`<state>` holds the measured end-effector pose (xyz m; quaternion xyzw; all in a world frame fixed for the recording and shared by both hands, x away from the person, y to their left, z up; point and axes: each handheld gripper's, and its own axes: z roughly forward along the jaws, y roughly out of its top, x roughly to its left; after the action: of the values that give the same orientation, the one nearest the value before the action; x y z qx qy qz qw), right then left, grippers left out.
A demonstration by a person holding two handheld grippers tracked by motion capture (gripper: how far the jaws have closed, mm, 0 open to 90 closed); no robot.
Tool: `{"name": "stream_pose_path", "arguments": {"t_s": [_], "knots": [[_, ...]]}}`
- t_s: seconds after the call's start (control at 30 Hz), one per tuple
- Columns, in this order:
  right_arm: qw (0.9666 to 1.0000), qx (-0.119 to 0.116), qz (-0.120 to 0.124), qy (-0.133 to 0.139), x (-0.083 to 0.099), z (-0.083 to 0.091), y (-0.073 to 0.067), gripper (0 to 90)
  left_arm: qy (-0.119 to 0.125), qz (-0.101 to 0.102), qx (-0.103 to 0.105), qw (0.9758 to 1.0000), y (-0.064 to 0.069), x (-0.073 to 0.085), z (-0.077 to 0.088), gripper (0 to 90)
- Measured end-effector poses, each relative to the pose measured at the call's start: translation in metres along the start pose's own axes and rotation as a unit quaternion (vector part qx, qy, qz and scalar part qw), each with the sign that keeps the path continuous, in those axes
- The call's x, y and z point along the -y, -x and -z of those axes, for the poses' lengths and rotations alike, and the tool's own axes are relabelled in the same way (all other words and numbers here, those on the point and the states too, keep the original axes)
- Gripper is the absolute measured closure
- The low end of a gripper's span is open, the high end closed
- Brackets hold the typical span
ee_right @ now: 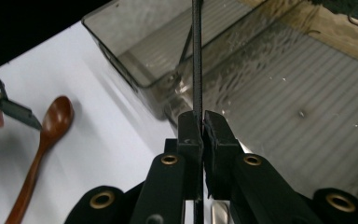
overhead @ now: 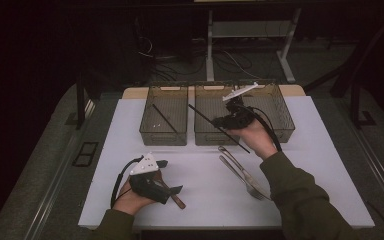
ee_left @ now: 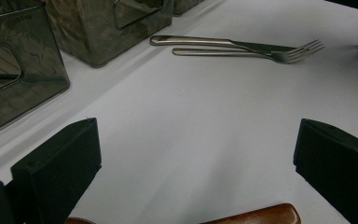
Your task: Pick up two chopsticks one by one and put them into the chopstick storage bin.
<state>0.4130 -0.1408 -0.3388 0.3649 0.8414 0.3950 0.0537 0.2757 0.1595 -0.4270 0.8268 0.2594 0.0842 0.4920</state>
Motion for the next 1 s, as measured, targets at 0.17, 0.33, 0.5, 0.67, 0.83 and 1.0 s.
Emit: {"name": "stream_pose_path", "arguments": {"t_s": [0.17,0.33,0.5,0.67,0.83,1.0], "knots": [[1.0,0.002,0.004,-0.003,-0.017,-0.011,-0.003,84.9,0.0,-0.001,0.001,1.0,0.0,0.0,0.0,0.0],[0.9999,0.008,0.01,-0.007,-0.034,-0.022,-0.007,84.9,0.0,0.0,0.001,1.0,0.0,0.0,0.0,0.0],[0.9998,0.011,0.009,-0.013,-0.049,-0.035,-0.009,84.9,-0.004,-0.005,0.001,1.0,0.0,0.0,0.0,0.0],[0.9998,0.013,0.002,-0.016,-0.063,-0.05,-0.012,84.9,-0.001,-0.002,0.0,1.0,0.0,0.0,0.0,0.0],[0.9996,0.018,-0.003,-0.022,-0.078,-0.068,-0.014,84.9,0.0,-0.003,0.0,1.0,0.0,0.0,0.0,0.0],[0.9993,0.021,-0.011,-0.03,-0.09,-0.088,-0.016,84.9,0.001,-0.002,0.001,1.0,0.0,0.0,0.001,0.0]]}}
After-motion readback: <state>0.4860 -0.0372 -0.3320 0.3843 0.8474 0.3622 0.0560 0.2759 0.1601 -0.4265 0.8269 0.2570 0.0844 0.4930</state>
